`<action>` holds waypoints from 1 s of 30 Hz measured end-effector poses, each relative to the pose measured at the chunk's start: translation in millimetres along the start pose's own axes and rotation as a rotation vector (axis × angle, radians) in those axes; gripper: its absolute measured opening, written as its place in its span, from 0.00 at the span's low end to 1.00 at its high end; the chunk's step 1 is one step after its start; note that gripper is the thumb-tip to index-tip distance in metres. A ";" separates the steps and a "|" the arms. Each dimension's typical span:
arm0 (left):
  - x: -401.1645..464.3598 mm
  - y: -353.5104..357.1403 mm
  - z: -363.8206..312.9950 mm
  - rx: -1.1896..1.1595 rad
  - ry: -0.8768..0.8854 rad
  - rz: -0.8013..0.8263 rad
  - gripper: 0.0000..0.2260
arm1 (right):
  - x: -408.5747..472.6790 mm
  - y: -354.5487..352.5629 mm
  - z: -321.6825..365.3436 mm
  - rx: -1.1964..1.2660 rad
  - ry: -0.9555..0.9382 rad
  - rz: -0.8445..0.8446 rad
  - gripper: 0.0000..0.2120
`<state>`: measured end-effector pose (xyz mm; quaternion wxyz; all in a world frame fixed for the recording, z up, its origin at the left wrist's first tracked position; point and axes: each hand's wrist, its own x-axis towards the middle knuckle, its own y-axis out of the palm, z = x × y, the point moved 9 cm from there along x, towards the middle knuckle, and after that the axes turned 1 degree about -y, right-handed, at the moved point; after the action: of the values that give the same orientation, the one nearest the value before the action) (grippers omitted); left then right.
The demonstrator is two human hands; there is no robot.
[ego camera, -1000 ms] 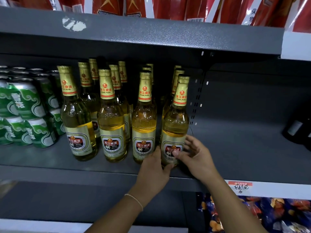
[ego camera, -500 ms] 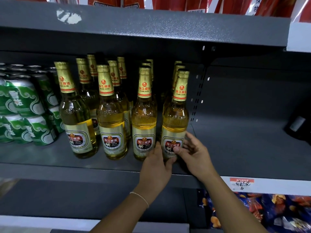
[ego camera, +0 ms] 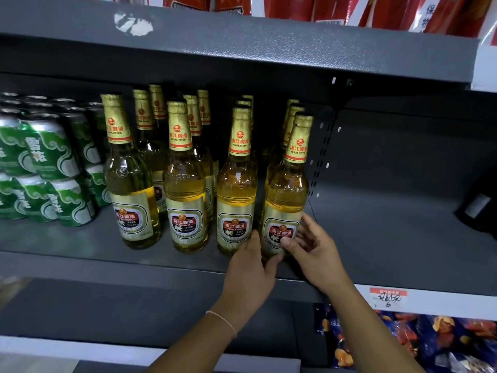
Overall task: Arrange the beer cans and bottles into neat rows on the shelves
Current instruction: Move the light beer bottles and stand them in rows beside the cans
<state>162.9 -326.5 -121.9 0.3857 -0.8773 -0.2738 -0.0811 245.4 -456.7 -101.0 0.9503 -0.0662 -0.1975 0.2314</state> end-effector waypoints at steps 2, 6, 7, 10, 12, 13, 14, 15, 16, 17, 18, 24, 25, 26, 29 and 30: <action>-3.2 -11.9 -1.5 -0.003 0.013 -0.036 0.23 | -0.4 0.1 -0.4 0.000 0.003 -0.005 0.31; -5.6 -64.1 -2.1 -0.032 -0.036 -0.302 0.13 | -1.1 1.0 -2.4 0.009 0.031 -0.013 0.33; -3.9 -72.5 0.6 -0.061 -0.077 -0.326 0.15 | -1.4 1.5 -2.9 0.005 0.036 -0.012 0.32; 4.4 -77.0 11.3 -0.081 -0.209 -0.282 0.23 | -2.4 1.5 -2.3 -0.011 0.039 -0.021 0.30; 9.6 -74.7 16.1 0.024 -0.266 -0.230 0.27 | -3.6 2.4 -0.7 -0.026 0.038 -0.020 0.30; 11.7 -74.9 17.1 0.088 -0.285 -0.209 0.28 | -4.1 3.4 0.0 -0.042 0.037 -0.012 0.31; 14.0 -75.1 18.4 0.146 -0.295 -0.195 0.28 | -4.6 4.5 0.7 -0.063 0.038 -0.003 0.32; 16.1 -76.2 18.9 0.183 -0.297 -0.191 0.28 | -5.0 5.2 1.3 -0.085 0.037 0.001 0.34; 18.1 -77.4 19.6 0.208 -0.293 -0.192 0.28 | -4.9 5.6 2.3 -0.103 0.032 -0.001 0.36; 19.8 -78.4 20.1 0.220 -0.286 -0.193 0.27 | -4.5 5.6 2.8 -0.117 0.025 -0.005 0.36; 20.7 -79.1 20.6 0.219 -0.278 -0.194 0.27 | -3.9 5.7 3.1 -0.126 0.021 -0.009 0.36; 23.2 -81.5 20.5 0.191 -0.224 -0.194 0.25 | -1.8 7.9 1.7 -0.121 0.034 -0.005 0.36; 23.1 -81.6 20.1 0.186 -0.217 -0.194 0.25 | -1.8 8.2 2.5 -0.118 0.033 -0.006 0.36; 23.1 -81.5 20.0 0.180 -0.211 -0.193 0.25 | -1.8 8.7 3.9 -0.115 0.030 -0.006 0.36; 22.6 -81.3 20.2 0.170 -0.203 -0.198 0.25 | -1.7 10.6 5.5 -0.122 0.032 0.002 0.36; 22.7 -81.5 20.1 0.172 -0.203 -0.200 0.25 | -1.9 11.0 5.9 -0.126 0.036 0.010 0.36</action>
<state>136.2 -257.5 -76.2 0.4198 -0.8130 -0.4033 -0.0060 237.0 -447.7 -98.7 0.9465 -0.1312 -0.1941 0.2220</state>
